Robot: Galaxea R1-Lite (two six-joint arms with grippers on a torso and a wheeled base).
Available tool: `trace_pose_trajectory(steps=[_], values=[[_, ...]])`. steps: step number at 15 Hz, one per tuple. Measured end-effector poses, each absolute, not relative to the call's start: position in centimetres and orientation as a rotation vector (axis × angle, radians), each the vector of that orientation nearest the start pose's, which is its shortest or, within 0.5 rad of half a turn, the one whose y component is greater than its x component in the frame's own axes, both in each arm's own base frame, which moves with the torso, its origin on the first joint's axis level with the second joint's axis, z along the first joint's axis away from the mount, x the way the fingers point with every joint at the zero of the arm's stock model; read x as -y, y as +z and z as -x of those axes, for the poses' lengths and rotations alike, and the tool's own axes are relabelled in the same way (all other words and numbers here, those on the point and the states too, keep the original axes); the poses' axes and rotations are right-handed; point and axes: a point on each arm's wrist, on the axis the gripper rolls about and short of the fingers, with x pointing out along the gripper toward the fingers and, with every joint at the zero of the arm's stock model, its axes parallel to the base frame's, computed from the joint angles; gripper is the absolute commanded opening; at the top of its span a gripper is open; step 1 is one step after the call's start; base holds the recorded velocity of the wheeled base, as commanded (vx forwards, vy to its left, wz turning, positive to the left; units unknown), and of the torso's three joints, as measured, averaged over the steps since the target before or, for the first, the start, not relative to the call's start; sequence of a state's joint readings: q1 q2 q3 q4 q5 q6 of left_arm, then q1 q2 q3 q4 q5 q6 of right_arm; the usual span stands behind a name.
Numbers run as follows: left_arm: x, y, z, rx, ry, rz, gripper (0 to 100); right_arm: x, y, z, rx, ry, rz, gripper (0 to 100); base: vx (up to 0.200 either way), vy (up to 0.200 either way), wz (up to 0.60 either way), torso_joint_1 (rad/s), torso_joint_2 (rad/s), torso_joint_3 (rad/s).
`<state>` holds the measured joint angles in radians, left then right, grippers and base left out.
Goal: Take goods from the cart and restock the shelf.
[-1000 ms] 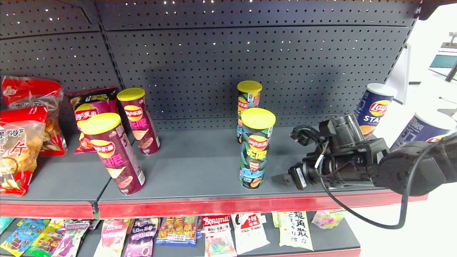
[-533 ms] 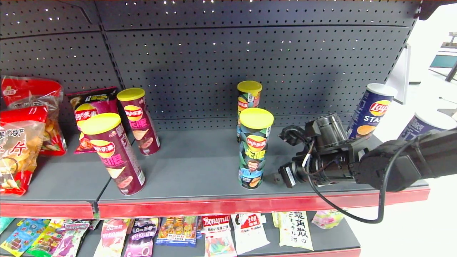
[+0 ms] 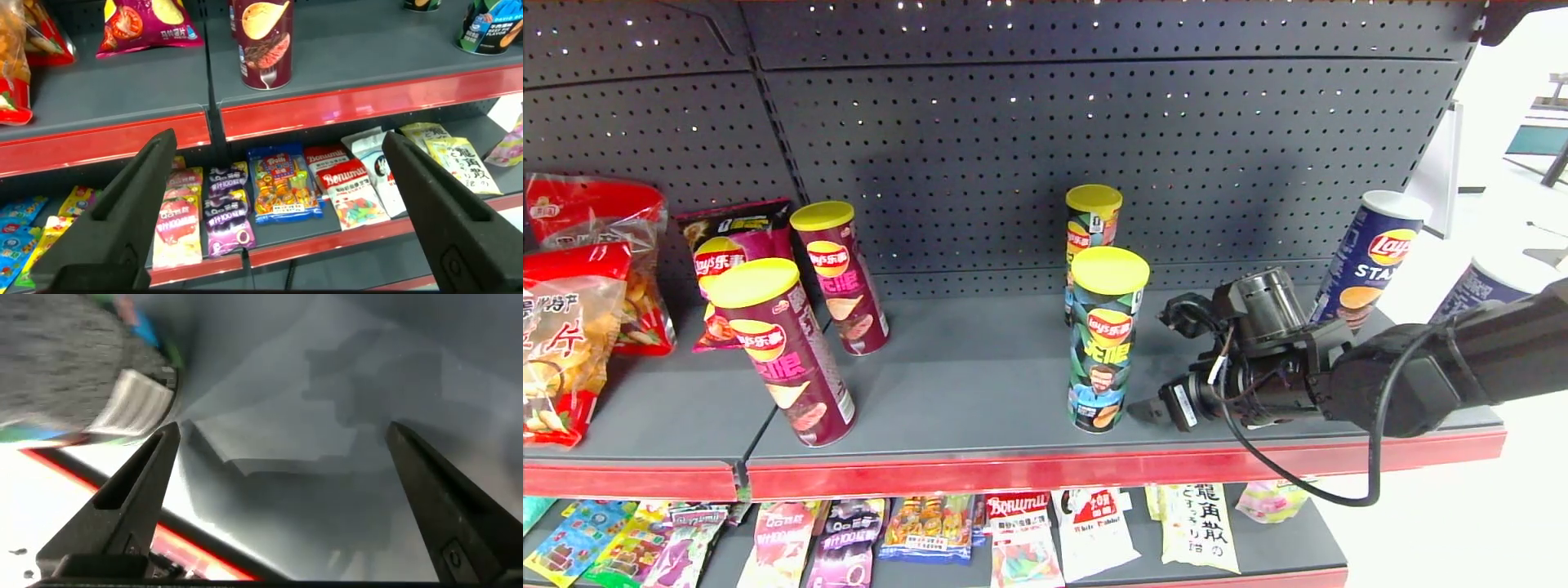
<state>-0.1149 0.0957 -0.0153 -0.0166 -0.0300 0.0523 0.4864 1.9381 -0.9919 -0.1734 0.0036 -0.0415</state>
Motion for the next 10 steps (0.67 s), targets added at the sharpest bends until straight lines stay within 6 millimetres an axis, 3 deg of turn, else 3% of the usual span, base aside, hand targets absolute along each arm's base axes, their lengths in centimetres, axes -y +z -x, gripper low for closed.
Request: trace_pose_trajectory(steps=[10], values=[[-0.12, 8.34, 1.6, -0.061, -0.147, -0.056, 100, -16.7, 11.12, -31.25, -0.736, 0.486, 0.224, 100, 0.0, 0.0, 0.0, 0.0, 0.0, 0.0]])
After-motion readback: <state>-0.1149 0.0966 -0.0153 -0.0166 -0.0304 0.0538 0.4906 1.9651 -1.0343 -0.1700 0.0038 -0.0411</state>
